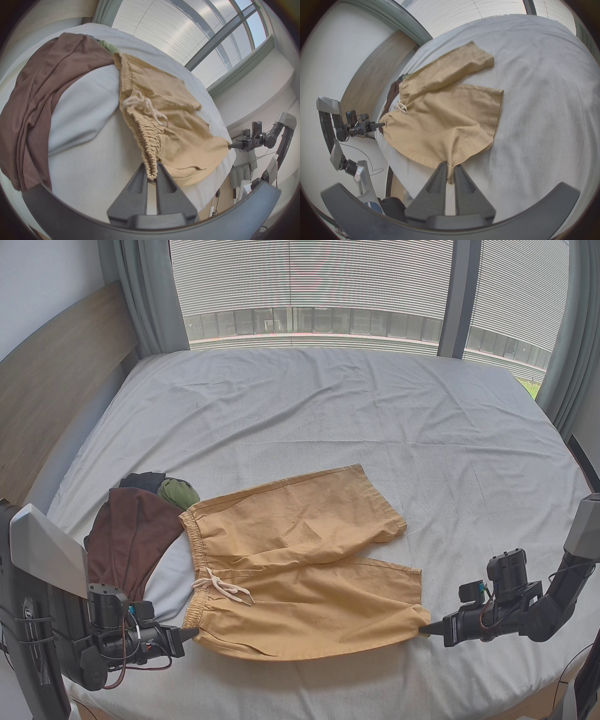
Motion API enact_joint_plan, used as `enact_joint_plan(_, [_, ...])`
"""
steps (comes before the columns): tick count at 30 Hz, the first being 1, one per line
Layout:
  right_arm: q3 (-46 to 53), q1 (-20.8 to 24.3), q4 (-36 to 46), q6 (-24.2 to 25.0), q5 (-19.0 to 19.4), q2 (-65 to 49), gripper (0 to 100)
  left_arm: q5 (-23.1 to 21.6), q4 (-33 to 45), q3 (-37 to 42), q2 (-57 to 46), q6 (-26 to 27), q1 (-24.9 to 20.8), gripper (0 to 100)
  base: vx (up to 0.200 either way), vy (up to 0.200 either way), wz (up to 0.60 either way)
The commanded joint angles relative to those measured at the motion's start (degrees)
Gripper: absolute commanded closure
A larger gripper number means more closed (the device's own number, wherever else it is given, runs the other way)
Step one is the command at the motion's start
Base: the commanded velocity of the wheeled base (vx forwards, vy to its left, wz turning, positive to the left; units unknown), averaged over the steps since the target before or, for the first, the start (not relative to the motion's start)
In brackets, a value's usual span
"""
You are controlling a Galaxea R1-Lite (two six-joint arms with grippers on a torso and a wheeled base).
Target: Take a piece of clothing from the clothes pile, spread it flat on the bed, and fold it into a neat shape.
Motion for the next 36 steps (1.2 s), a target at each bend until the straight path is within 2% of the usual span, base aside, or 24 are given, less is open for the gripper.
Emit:
enact_joint_plan(1, [-0.58, -0.2, -2.7, 1.72, 0.07, -1.28, 100, 0.14, -0.12, -2.85, -2.63, -2.1, -0.06, 100, 0.0, 0.0, 0.0])
enact_joint_plan(8, [-4.54, -0.37, -3.5, 4.62, -0.01, -4.01, 100, 0.4, -0.04, -5.84, -7.72, -6.23, -0.32, 100, 0.0, 0.0, 0.0])
enact_joint_plan(16, [-7.79, -0.9, -3.14, 5.06, -0.19, -4.44, 100, 0.84, -0.12, -8.39, -8.16, -8.96, -0.06, 100, 0.0, 0.0, 0.0])
enact_joint_plan(36, [-18.78, -2.13, 3.36, 5.06, -0.19, -6.55, 100, 2.69, -0.12, -11.2, -8.95, -11.33, -0.15, 100, 0.0, 0.0, 0.0])
